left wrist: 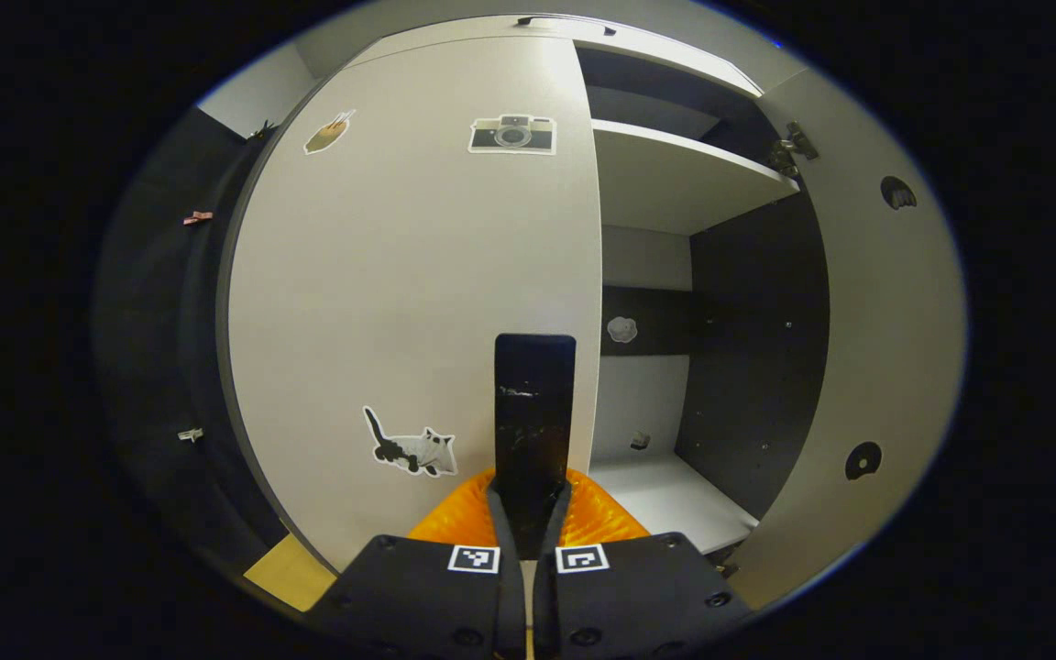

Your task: Open the right door of the double-door shoe cabinet with the right hand, and open the left door with the left hand.

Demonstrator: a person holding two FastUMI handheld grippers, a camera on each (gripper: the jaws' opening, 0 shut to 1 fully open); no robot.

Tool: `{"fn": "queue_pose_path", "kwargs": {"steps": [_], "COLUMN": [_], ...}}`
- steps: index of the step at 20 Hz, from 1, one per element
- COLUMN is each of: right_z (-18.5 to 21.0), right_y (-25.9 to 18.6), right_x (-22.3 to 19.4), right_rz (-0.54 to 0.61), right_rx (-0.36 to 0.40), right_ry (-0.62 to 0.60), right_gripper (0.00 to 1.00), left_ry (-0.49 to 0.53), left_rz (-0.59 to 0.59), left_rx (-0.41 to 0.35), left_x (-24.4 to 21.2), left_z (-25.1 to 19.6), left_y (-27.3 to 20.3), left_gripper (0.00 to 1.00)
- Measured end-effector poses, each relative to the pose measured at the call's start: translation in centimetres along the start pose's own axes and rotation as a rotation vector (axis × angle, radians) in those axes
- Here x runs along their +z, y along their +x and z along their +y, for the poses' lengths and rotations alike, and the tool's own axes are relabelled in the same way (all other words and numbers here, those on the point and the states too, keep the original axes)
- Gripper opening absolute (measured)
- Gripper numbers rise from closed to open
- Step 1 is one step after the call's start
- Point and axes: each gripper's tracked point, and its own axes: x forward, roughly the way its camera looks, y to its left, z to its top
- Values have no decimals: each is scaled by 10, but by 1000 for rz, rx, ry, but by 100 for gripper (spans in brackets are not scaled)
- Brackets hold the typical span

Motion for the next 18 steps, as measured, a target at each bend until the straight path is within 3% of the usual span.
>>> {"fn": "queue_pose_path", "kwargs": {"steps": [3,7,13,18], "right_z": [-4,-15,-14,9], "right_y": [-3,-2,8,0], "right_x": [-4,-8,-6,5], "right_rz": [5,1,18,-8], "right_rx": [14,-53,-149,-190], "right_ry": [18,4,8,-20], "right_gripper": [99,98,98,98], "left_ry": [-11,-46,-50,-47], "left_rz": [15,27,-7,2], "left_rx": [24,35,-8,-60], "left_x": [0,-1,-2,-1], "left_z": [1,3,10,15], "left_y": [-1,-9,-18,-22], "left_gripper": [8,8,8,8]}}
